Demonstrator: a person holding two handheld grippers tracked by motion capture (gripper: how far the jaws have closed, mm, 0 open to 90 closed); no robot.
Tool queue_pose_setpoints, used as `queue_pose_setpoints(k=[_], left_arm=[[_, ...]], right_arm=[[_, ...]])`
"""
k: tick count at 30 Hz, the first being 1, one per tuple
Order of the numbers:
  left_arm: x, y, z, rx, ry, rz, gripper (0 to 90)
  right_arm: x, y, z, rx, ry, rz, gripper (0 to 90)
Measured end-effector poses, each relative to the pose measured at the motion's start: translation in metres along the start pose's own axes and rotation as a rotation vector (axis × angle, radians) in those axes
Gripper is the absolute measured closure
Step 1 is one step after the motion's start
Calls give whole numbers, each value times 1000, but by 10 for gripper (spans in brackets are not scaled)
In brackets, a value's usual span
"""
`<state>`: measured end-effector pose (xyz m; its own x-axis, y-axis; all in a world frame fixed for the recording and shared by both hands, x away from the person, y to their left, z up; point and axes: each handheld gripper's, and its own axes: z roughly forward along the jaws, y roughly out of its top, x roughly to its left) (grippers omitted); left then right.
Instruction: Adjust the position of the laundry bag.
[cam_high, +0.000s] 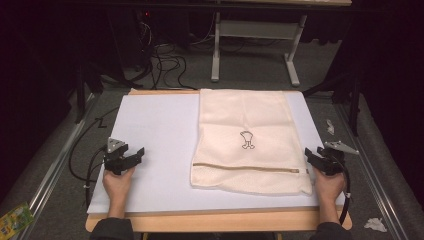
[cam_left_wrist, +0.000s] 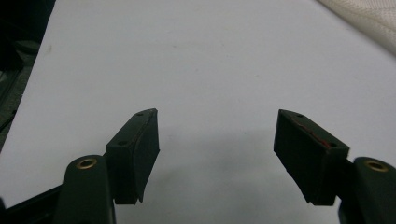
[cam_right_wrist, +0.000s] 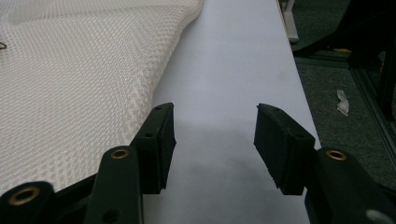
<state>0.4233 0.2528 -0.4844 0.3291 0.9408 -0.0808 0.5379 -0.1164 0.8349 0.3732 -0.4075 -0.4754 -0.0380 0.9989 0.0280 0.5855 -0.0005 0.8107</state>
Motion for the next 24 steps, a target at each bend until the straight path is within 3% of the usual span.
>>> queue_pose_setpoints(k=[15,24], left_arm=[[-1,0,0,-4,1,10,311],[0,0,0,-3,-4,-1,301]], right_arm=[[-3,0,0,0,4,20,491],[-7,-1,-3,-37,-5,78,475]])
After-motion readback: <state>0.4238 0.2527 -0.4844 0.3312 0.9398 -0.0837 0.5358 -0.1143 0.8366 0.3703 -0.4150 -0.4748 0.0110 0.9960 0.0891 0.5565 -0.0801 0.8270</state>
